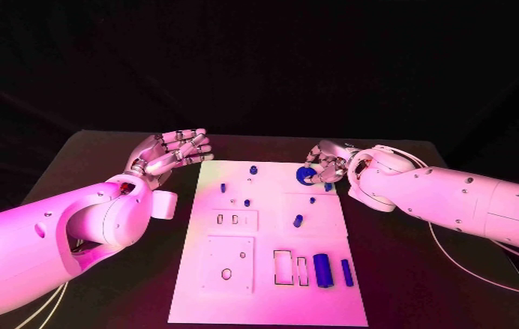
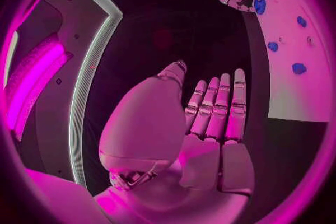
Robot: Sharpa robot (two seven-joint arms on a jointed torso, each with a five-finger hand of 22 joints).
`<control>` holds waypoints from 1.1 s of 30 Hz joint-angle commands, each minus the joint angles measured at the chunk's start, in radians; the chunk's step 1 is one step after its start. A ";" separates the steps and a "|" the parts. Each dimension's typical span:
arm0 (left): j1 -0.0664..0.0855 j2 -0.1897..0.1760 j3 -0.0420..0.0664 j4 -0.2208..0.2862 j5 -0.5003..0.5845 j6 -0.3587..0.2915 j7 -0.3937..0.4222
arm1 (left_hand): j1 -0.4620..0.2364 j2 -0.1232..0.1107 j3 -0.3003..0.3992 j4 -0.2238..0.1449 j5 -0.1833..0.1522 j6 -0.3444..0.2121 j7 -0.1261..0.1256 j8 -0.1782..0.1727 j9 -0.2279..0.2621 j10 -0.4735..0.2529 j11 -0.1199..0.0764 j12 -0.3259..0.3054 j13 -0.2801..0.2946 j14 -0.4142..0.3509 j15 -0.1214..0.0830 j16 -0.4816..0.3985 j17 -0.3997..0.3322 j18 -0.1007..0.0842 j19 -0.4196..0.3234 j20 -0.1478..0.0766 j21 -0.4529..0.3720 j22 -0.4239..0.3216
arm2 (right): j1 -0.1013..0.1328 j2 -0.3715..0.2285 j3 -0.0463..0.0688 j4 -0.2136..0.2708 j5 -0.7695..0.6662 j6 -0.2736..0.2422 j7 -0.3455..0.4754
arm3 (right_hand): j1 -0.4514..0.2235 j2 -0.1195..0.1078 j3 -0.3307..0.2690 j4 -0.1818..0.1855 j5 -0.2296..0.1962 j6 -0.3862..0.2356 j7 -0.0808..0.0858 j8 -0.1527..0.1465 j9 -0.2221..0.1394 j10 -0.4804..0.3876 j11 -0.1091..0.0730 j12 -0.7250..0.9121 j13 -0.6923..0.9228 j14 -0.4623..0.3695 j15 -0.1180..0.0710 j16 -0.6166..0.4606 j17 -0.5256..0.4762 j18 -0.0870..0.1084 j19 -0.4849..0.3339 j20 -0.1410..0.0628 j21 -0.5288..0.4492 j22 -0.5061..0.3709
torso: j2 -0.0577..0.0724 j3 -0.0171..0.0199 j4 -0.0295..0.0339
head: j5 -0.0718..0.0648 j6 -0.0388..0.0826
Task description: Assemble the parts on the task board
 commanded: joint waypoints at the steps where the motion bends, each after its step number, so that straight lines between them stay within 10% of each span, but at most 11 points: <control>1: 0.001 0.001 0.001 0.001 0.003 0.018 0.001 | 0.001 -0.004 0.008 0.000 -0.005 -0.007 0.066 -0.007 -0.001 -0.007 -0.001 -0.003 -0.001 -0.007 -0.001 -0.006 0.002 0.013 0.007 0.000 0.005 -0.002 | -0.001 0.001 -0.001 -0.002 0.011 0.023 0.000 | 0.003 0.011 0.003 0.006 0.002 0.006 0.000 0.008 -0.001 0.012 0.000 0.005 0.119 0.078 0.007 0.005 0.124 -0.007 0.005 0.001 0.003 0.098 | 0.000 -0.0005 -0.0004 | 0.000 -0.001; 14: 0.001 0.002 0.001 0.000 0.003 0.019 -0.001 | 0.006 -0.002 0.013 -0.002 -0.004 -0.007 0.066 -0.007 -0.002 -0.008 -0.001 -0.002 -0.001 -0.008 -0.001 -0.007 0.003 0.013 0.007 0.000 0.004 -0.002 | -0.001 -0.008 -0.001 0.022 -0.056 -0.047 0.014 | 0.058 0.030 0.104 0.001 -0.051 0.061 -0.017 0.033 -0.001 0.030 -0.015 0.020 0.145 0.080 -0.005 0.008 0.135 -0.011 0.015 -0.008 0.016 0.117 | 0.000 0.0005 -0.0010 | 0.002 -0.001; 33: 0.001 0.009 0.001 -0.005 0.003 0.020 -0.002 | 0.008 -0.001 0.015 -0.003 -0.004 -0.007 0.066 -0.008 -0.002 -0.009 -0.001 -0.002 -0.001 -0.008 -0.001 -0.008 0.003 0.013 0.008 0.000 0.004 -0.003 | 0.037 0.045 0.000 0.150 -0.235 -0.176 -0.037 | 0.031 -0.001 0.206 0.000 -0.062 0.097 -0.030 0.036 0.006 0.049 -0.027 0.034 0.170 0.083 -0.016 0.012 0.150 -0.018 0.034 -0.019 0.038 0.146 | 0.001 0.0001 0.0009 | 0.003 -0.001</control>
